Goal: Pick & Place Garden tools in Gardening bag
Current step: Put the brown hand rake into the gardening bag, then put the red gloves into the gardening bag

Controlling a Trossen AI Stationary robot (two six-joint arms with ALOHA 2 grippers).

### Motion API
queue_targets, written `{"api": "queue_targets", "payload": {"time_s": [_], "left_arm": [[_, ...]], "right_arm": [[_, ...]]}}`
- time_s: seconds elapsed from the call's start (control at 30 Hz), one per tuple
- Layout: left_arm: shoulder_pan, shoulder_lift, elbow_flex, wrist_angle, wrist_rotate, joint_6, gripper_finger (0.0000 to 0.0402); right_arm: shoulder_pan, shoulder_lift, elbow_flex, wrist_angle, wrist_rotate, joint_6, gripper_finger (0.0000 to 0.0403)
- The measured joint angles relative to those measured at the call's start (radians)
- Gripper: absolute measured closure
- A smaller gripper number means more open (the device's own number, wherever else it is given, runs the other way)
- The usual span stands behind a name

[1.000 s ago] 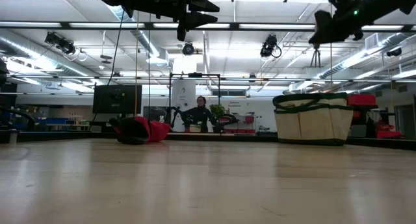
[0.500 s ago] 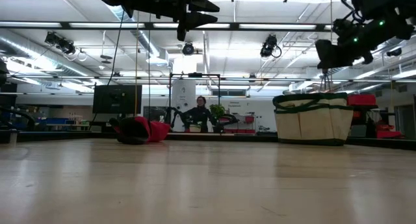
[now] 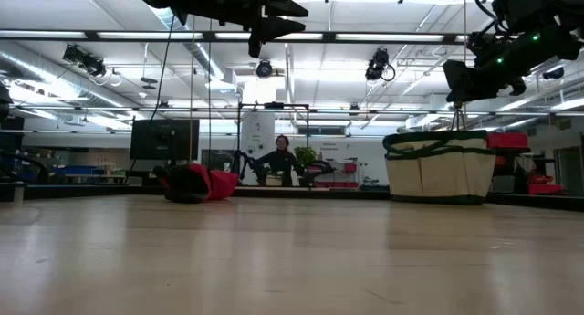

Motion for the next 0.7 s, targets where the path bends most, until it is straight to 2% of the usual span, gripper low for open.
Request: {"api": "queue_targets", "payload": {"time_s": [0.2,0.53,0.7], "left_arm": [[0.0,0.0,0.0,0.0,0.0,0.0,0.0259],[0.0,0.0,0.0,0.0,0.0,0.0,0.0259],[0.0,0.0,0.0,0.0,0.0,-0.003,0.0259]], "right_arm": [[0.0,0.0,0.0,-0.001,-0.036,0.025,0.0319],[0.0,0.0,0.0,-0.001,-0.041,0.051,0.021],[0.0,0.0,0.0,-0.001,-0.097,0.025,0.0172]]}}
